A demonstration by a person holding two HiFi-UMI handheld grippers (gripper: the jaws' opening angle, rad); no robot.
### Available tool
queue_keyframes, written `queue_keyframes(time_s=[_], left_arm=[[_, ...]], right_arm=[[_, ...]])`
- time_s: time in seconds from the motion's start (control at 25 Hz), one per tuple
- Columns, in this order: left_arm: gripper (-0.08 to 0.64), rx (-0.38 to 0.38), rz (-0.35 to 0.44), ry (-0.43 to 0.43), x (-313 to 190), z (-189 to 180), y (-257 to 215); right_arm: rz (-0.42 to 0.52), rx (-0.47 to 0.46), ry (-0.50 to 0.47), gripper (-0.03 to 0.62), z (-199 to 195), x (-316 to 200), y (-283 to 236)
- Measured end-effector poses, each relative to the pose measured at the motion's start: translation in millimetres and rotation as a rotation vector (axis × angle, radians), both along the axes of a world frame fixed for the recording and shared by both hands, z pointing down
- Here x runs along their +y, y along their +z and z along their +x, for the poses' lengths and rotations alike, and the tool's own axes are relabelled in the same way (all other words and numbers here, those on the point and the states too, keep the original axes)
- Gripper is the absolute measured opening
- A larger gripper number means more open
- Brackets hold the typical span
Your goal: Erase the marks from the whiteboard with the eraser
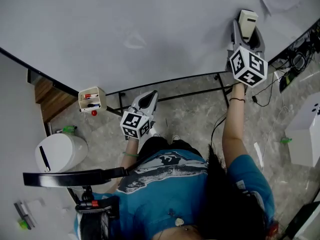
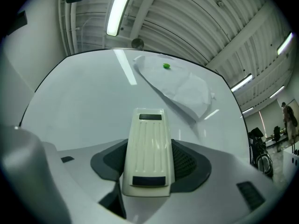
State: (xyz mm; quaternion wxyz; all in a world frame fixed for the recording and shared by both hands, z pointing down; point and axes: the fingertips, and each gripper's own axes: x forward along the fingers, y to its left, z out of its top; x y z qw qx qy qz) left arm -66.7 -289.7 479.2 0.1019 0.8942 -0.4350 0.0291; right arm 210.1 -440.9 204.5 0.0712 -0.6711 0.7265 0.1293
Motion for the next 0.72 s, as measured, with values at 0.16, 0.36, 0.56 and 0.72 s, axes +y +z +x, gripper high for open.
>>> queue_keyframes(time_s=[0.16, 0.36, 0.56, 0.72], left_arm=[[0.002, -0.001, -0.002, 0.002, 0, 1, 0], [0.002, -0.001, -0.01, -0.004, 1, -1, 2], [0.002, -0.002, -0.01, -0.009, 2, -1, 2], [0.002, 0.003, -0.002, -0.022, 1, -7, 3]], right_arm=[[-0.029, -0.014, 0.02, 0.264, 14, -8, 4], [-0.026, -0.001, 0.038, 0.263, 9, -8, 6], [-0.012, 0.08, 0.035, 0.263, -23, 0, 9], [0.021, 0.186, 0.024, 0.262, -76, 10, 20]])
